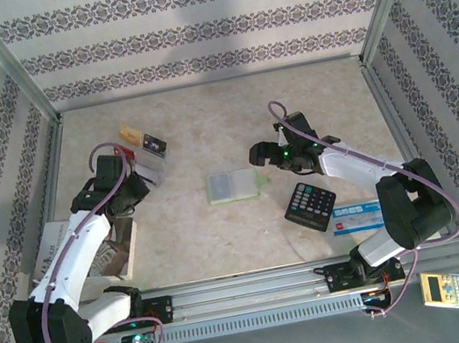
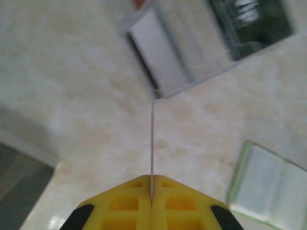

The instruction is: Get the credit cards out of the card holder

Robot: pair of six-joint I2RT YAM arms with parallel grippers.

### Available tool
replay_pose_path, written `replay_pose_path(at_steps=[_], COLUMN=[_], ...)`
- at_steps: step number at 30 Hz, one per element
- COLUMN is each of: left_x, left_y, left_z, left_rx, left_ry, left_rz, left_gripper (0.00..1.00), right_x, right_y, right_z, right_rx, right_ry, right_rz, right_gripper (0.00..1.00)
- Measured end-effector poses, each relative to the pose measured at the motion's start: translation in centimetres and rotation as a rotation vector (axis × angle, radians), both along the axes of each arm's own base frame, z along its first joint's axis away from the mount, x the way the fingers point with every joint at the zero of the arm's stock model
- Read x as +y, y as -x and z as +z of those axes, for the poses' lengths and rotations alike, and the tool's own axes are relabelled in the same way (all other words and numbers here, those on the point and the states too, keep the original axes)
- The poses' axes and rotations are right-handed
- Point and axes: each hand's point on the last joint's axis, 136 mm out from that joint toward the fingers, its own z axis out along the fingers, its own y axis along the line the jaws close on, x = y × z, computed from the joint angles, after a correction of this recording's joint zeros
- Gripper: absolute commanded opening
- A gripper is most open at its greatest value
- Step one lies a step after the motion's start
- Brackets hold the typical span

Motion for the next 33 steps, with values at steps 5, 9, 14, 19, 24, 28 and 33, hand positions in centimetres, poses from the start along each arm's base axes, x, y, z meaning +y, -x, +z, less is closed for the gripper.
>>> replay_pose_path(at_steps=[5, 9, 14, 19, 24, 28, 33], left_x=[1.7, 1.9, 1.9, 1.4, 0.9, 0.8, 1.0], left_y=[0.8, 0.6, -0.1, -1.6, -3.1, -4.6, -6.9], left_z=[-1.7, -3.0, -5.3, -6.6, -7.1, -6.9, -5.6], left_rx=[0.059, 0.101, 0.173, 0.193, 0.178, 0.166, 0.119], left_ry=[-0.023, -0.029, -0.027, -0.004, 0.025, 0.030, 0.020], left_rz=[0.081, 0.106, 0.135, 0.152, 0.162, 0.168, 0.189], left_gripper=[0.00, 0.00, 0.00, 0.00, 0.00, 0.00, 0.00], right_x=[0.1, 0.0, -0.2, -0.3, -0.3, -0.3, -0.3], right_y=[0.0, 0.0, 0.2, 0.1, 0.1, 0.1, 0.1], right_z=[0.1, 0.0, -0.2, -0.2, -0.2, -0.2, -0.2], right_rx=[-0.018, -0.026, -0.024, -0.026, -0.026, -0.026, -0.027], right_ry=[0.043, 0.074, 0.101, 0.107, 0.107, 0.106, 0.106], right_rz=[0.008, 0.011, 0.010, 0.005, 0.005, 0.004, 0.004], right_gripper=[0.98, 0.98, 0.98, 0.98, 0.98, 0.98, 0.98])
